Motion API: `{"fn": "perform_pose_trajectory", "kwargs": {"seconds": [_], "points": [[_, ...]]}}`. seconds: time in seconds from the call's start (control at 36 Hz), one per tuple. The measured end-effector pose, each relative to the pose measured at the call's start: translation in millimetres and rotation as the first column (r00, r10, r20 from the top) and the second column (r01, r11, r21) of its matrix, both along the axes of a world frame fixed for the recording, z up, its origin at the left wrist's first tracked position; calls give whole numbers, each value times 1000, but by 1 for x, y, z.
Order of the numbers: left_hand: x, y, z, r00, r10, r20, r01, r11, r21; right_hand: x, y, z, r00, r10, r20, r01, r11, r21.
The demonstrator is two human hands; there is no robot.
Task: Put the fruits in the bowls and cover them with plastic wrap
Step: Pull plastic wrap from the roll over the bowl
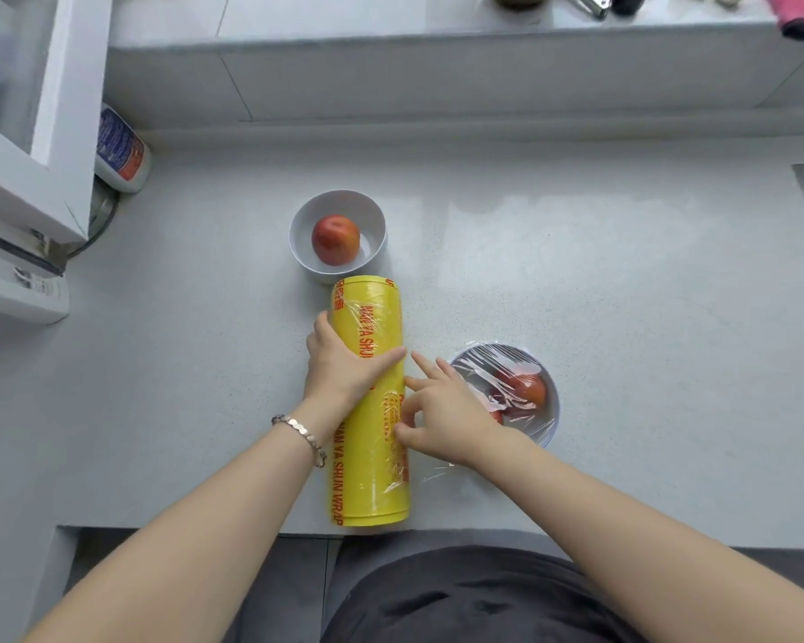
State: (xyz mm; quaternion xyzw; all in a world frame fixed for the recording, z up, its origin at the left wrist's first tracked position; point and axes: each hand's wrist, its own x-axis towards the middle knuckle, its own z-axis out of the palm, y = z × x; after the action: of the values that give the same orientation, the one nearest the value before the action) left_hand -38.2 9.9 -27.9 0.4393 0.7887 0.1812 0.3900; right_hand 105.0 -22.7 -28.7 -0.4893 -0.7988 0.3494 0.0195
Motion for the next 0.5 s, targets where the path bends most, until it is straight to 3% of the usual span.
{"fn": "perform_pose_trajectory", "kwargs": {"seconds": [0.11,0.22,0.5], "points": [[7,-33,-5,999,-2,43,7,993,-121,5,-2,-8,998,-50,-26,51,998,43],[7,-41,-11,988,104,111,-92,990,-108,1,-8,-21,993,-97,-63,105,983,151],[3,-42,-10,982,122,146,-107,988,-109,-2,-6,-27,986,-78,-148,117,955,271]]}}
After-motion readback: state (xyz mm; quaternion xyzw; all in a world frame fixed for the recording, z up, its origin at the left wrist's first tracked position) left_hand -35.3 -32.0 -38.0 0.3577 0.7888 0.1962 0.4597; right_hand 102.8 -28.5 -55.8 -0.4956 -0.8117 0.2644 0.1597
